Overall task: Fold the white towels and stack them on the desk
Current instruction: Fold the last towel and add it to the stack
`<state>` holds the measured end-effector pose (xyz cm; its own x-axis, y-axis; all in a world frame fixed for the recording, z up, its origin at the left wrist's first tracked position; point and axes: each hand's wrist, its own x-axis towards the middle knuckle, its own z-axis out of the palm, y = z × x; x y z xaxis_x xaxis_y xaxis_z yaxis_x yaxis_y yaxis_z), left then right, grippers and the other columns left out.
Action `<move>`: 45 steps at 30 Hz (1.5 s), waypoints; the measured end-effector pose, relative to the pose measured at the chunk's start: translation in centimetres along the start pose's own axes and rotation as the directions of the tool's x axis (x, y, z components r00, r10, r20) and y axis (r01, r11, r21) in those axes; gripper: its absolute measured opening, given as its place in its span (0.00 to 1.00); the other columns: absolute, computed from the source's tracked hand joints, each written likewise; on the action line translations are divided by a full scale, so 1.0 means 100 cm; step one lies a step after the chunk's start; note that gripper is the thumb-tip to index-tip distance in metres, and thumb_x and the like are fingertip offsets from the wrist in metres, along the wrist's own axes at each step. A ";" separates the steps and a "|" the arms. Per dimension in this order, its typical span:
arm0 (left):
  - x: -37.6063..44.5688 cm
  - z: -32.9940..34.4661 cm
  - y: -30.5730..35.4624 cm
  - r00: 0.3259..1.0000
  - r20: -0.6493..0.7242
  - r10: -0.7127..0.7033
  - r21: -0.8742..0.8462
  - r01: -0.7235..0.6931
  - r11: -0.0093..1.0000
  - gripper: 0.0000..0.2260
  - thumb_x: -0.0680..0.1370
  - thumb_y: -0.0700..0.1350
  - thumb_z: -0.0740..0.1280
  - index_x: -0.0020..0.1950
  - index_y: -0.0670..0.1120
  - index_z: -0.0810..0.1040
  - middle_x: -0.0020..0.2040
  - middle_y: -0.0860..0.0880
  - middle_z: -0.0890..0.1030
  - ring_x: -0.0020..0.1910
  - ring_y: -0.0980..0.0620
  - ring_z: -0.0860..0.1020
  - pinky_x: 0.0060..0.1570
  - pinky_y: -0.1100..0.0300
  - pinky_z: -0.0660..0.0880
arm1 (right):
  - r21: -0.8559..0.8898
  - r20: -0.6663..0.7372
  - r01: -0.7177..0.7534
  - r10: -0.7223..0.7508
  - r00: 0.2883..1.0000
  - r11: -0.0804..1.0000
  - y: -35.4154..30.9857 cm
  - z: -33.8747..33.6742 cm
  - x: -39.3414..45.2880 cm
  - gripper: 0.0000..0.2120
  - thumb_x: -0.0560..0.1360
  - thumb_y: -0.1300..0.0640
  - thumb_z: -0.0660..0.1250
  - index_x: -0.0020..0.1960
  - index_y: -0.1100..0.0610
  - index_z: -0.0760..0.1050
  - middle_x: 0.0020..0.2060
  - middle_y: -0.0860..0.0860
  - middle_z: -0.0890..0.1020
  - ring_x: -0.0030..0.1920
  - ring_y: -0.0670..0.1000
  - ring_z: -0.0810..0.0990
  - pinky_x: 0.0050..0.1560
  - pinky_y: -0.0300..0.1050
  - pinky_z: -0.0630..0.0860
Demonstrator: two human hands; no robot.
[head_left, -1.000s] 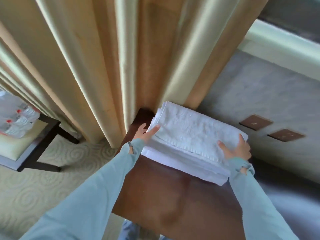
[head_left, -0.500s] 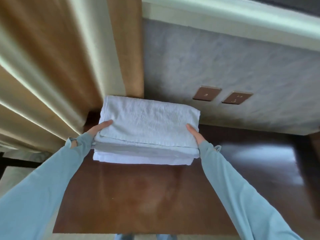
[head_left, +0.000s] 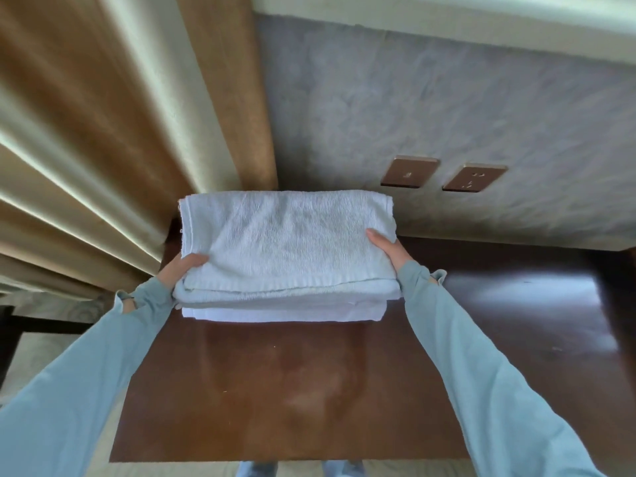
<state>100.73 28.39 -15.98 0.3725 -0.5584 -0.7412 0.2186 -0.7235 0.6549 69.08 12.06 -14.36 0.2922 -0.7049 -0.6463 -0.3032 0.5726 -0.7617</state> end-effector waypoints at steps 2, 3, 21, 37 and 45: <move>0.000 0.001 -0.002 0.998 -0.020 -0.052 0.007 0.052 0.999 0.07 0.80 0.45 0.59 0.53 0.41 0.71 0.36 0.46 0.74 0.32 0.51 0.74 0.25 0.67 0.72 | -0.068 -0.080 -0.051 0.045 0.996 0.996 0.007 0.003 -0.003 0.50 0.54 0.30 0.74 0.69 0.52 0.66 0.58 0.48 0.78 0.57 0.51 0.77 0.67 0.50 0.68; -0.003 0.001 0.003 0.998 0.010 -0.063 0.003 0.063 0.998 0.09 0.80 0.47 0.59 0.54 0.42 0.71 0.38 0.46 0.75 0.35 0.50 0.74 0.29 0.65 0.73 | -0.106 -0.139 -0.086 0.070 0.988 0.991 0.010 0.004 -0.005 0.45 0.58 0.31 0.72 0.68 0.52 0.66 0.56 0.47 0.77 0.56 0.52 0.76 0.66 0.49 0.68; -0.038 0.057 0.036 0.746 -0.011 0.666 0.937 -0.225 0.268 0.29 0.77 0.63 0.52 0.76 0.61 0.46 0.78 0.47 0.47 0.76 0.39 0.47 0.72 0.41 0.49 | -0.937 0.249 0.344 -0.583 0.774 0.057 -0.007 0.037 -0.026 0.39 0.66 0.26 0.48 0.74 0.40 0.52 0.76 0.50 0.49 0.75 0.60 0.44 0.73 0.65 0.44; -0.022 0.031 -0.012 0.580 0.517 0.629 0.856 -0.360 -0.372 0.42 0.67 0.67 0.61 0.75 0.62 0.41 0.76 0.47 0.60 0.72 0.35 0.62 0.64 0.33 0.62 | -0.726 0.688 0.461 -0.536 0.489 -0.510 0.025 0.040 -0.024 0.38 0.67 0.55 0.75 0.71 0.46 0.59 0.69 0.52 0.71 0.69 0.60 0.69 0.65 0.59 0.68; -0.016 0.028 -0.019 0.570 0.510 0.644 0.860 -0.310 -0.407 0.39 0.70 0.65 0.57 0.76 0.60 0.41 0.77 0.49 0.55 0.70 0.36 0.66 0.63 0.35 0.65 | -0.776 0.621 0.343 -0.546 0.561 -0.530 0.048 0.035 -0.033 0.34 0.74 0.43 0.61 0.75 0.44 0.51 0.75 0.52 0.60 0.74 0.59 0.58 0.71 0.61 0.55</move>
<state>97.14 29.51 -16.43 -0.1068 -0.9913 -0.0764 -0.9794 0.1181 -0.1635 69.88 18.63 -15.99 0.8934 -0.4487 0.0245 -0.4428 -0.8697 0.2181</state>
